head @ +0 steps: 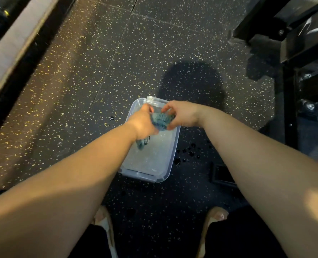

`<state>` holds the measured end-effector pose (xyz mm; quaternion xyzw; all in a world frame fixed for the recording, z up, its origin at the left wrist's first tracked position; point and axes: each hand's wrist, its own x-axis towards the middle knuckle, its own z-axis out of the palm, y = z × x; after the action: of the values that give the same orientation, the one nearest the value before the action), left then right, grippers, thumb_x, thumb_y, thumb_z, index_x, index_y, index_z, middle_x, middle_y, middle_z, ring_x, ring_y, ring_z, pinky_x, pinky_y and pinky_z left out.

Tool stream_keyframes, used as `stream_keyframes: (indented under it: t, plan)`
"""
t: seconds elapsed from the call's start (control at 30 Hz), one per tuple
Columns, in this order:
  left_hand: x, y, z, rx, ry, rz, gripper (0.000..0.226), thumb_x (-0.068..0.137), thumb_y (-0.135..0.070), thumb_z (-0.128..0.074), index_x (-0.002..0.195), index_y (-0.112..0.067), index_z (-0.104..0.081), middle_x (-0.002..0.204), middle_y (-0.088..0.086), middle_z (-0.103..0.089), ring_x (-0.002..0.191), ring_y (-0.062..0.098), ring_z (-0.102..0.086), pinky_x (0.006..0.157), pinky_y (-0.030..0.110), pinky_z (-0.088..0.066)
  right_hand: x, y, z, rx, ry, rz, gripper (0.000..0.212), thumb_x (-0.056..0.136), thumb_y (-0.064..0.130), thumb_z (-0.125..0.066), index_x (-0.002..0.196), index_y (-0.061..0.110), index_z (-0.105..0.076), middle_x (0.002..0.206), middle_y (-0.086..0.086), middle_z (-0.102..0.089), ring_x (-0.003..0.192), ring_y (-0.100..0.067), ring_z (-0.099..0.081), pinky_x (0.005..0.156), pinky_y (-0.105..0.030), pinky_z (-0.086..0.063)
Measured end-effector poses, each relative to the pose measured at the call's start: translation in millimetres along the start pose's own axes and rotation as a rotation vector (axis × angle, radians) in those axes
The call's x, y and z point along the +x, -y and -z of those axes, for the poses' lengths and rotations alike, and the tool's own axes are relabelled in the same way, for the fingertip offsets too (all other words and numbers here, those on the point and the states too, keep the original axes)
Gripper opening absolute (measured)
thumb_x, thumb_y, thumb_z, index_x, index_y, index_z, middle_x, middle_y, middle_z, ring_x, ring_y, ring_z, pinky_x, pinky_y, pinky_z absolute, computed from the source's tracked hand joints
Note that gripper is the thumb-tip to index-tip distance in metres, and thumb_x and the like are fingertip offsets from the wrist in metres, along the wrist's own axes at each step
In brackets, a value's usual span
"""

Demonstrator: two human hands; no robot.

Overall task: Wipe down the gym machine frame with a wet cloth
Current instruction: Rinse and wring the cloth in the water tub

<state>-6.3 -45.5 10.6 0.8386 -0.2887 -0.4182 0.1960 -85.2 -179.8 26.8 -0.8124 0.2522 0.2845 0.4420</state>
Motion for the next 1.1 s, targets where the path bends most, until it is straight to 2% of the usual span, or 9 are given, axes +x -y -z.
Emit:
stream_keyframes:
  t: [0.13,0.33,0.47,0.57,0.63,0.7,0.83,0.97,1.1]
  plan:
    - [-12.1,-27.3,22.9,0.098,0.030,-0.169,0.074,0.076,-0.007,-0.071,0.138,-0.017,-0.031,0.101,0.011,-0.058,0.085,0.025,-0.056,0.068,0.029,-0.044,-0.7,1.5,-21.6,0.112,0.112,0.061,0.067,0.074,0.003,-0.077,0.132,0.012,-0.044,0.118,0.003,-0.056,0.110,-0.012,-0.052,0.089,-0.011,-0.040]
    - [-13.3,-18.5,41.9,-0.211,-0.078,-0.208,0.041,0.074,-0.009,-0.070,0.111,-0.019,-0.056,0.100,0.006,-0.064,0.079,0.017,-0.057,0.071,0.029,-0.049,17.1,-0.9,-43.1,0.450,0.012,0.150,0.052,0.065,0.019,-0.078,0.114,0.019,-0.062,0.111,-0.003,-0.069,0.106,-0.019,-0.063,0.097,-0.038,-0.048]
    - [-7.4,14.6,32.3,-0.765,-0.206,0.047,0.022,0.081,0.005,-0.058,0.085,-0.017,-0.060,0.086,0.008,-0.062,0.073,0.017,-0.058,0.056,0.019,-0.053,20.4,0.8,-42.0,0.864,-0.066,0.143,0.043,0.066,0.002,-0.057,0.108,0.009,-0.061,0.088,-0.010,-0.065,0.074,-0.020,-0.061,0.059,-0.023,-0.050]
    - [-3.8,27.8,9.2,-0.956,-0.002,0.229,0.020,0.089,0.007,-0.050,0.096,-0.012,-0.053,0.096,0.010,-0.060,0.078,0.018,-0.060,0.055,0.020,-0.057,23.7,6.7,-44.5,1.099,-0.152,0.082,0.032,0.061,-0.003,-0.047,0.089,0.006,-0.058,0.067,-0.009,-0.054,0.057,-0.019,-0.049,0.046,-0.020,-0.040]
    - [-1.2,28.8,-1.1,-0.892,0.114,0.263,0.028,0.088,0.005,-0.051,0.112,-0.009,-0.051,0.098,0.008,-0.058,0.084,0.018,-0.058,0.061,0.025,-0.058,27.1,10.2,-52.2,1.173,-0.160,0.011,0.022,0.062,-0.002,-0.043,0.080,0.006,-0.052,0.071,-0.012,-0.049,0.063,-0.025,-0.046,0.053,-0.024,-0.040]
    - [1.0,27.8,-0.2,-0.953,0.179,0.271,0.053,0.077,0.005,-0.058,0.127,-0.008,-0.046,0.096,0.007,-0.057,0.081,0.018,-0.057,0.062,0.032,-0.058,27.8,12.3,-58.4,1.181,-0.165,-0.061,0.045,0.054,0.005,-0.044,0.097,0.000,-0.057,0.088,-0.016,-0.050,0.078,-0.029,-0.048,0.063,-0.031,-0.042]
    - [-3.0,23.5,5.3,-1.093,0.480,0.172,0.040,0.068,-0.020,-0.061,0.108,-0.017,-0.059,0.103,0.008,-0.061,0.094,0.025,-0.059,0.076,0.047,-0.056,33.7,12.7,-60.1,1.120,-0.086,-0.048,0.028,0.085,0.008,-0.038,0.107,0.008,-0.055,0.100,-0.016,-0.055,0.093,-0.028,-0.056,0.073,-0.032,-0.048]
    - [0.7,26.7,-2.4,-1.208,0.430,0.161,0.043,0.077,-0.018,-0.070,0.116,-0.006,-0.056,0.110,0.016,-0.063,0.094,0.026,-0.066,0.081,0.037,-0.057,34.9,9.2,-60.4,1.032,0.051,-0.031,0.028,0.093,0.027,-0.041,0.098,0.009,-0.061,0.091,-0.008,-0.065,0.086,-0.022,-0.062,0.070,-0.029,-0.050]
    - [0.1,33.4,-9.8,-1.059,0.478,0.254,0.033,0.075,-0.010,-0.064,0.107,-0.005,-0.060,0.097,0.012,-0.064,0.081,0.020,-0.067,0.074,0.036,-0.059,41.4,4.8,-64.9,0.745,0.040,-0.083,0.055,0.087,0.057,-0.047,0.126,0.019,-0.058,0.128,-0.006,-0.061,0.116,-0.022,-0.058,0.101,-0.040,-0.043]
